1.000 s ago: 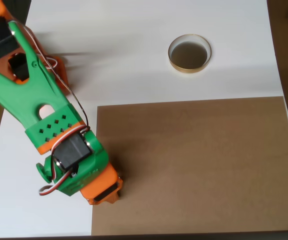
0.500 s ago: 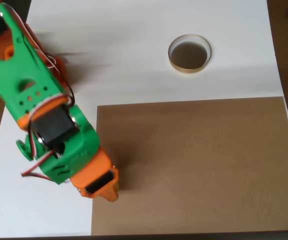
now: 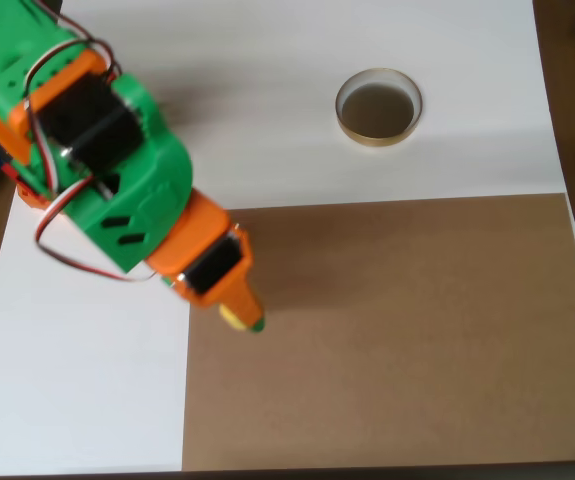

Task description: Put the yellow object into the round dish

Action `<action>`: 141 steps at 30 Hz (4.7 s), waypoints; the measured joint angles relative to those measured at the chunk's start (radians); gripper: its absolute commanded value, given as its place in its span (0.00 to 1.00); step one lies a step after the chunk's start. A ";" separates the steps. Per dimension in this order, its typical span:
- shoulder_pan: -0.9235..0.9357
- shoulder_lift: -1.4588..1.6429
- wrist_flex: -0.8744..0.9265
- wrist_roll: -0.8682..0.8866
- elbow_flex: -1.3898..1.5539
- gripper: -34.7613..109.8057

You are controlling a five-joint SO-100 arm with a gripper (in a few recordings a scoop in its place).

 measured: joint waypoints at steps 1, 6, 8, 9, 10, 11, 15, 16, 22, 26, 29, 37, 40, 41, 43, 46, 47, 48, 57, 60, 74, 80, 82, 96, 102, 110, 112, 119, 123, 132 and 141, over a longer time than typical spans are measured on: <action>-0.018 0.002 0.014 0.003 -0.005 0.24; -0.112 0.003 0.061 0.017 -0.046 0.24; -0.153 0.003 0.080 0.017 -0.064 0.24; -0.169 0.003 0.084 0.018 -0.071 0.24; -0.190 0.003 0.094 0.020 -0.075 0.24; -0.212 0.003 0.100 0.020 -0.080 0.24; -0.293 0.003 0.104 0.020 -0.094 0.24; -0.308 0.003 0.110 0.020 -0.098 0.24; -0.413 0.003 0.123 0.020 -0.110 0.24; -0.460 -0.002 0.123 0.020 -0.126 0.24; -0.502 -0.041 0.123 0.020 -0.144 0.24; -0.640 -0.140 0.138 0.020 -0.196 0.24; -0.681 -0.156 0.138 0.020 -0.206 0.24; -0.693 -0.166 0.138 0.020 -0.212 0.24; -0.715 -0.175 0.150 0.012 -0.225 0.24; -0.749 -0.216 0.163 0.008 -0.261 0.24; -0.756 -0.227 0.169 0.005 -0.273 0.24; -0.767 -0.239 0.170 0.002 -0.287 0.24; -0.876 -0.408 0.170 -0.009 -0.397 0.24; -0.911 -0.472 0.170 -0.009 -0.443 0.24; -0.943 -0.726 0.190 -0.014 -0.617 0.24; -0.946 -0.841 0.244 -0.014 -0.759 0.24; -0.957 -0.879 0.262 -0.012 -0.813 0.24; -0.980 -0.973 0.325 0.002 -0.968 0.25; -0.979 -0.988 0.325 0.018 -0.974 0.28; -0.971 -0.988 0.325 0.018 -0.974 0.31; -0.973 -0.999 0.325 0.018 -0.979 0.31; -0.973 -1.026 0.325 0.018 -0.980 0.39; -0.973 -1.028 0.325 0.018 -0.980 0.41; -0.951 -1.028 0.344 0.021 -1.022 0.41; -0.876 -1.003 0.433 0.011 -1.138 0.41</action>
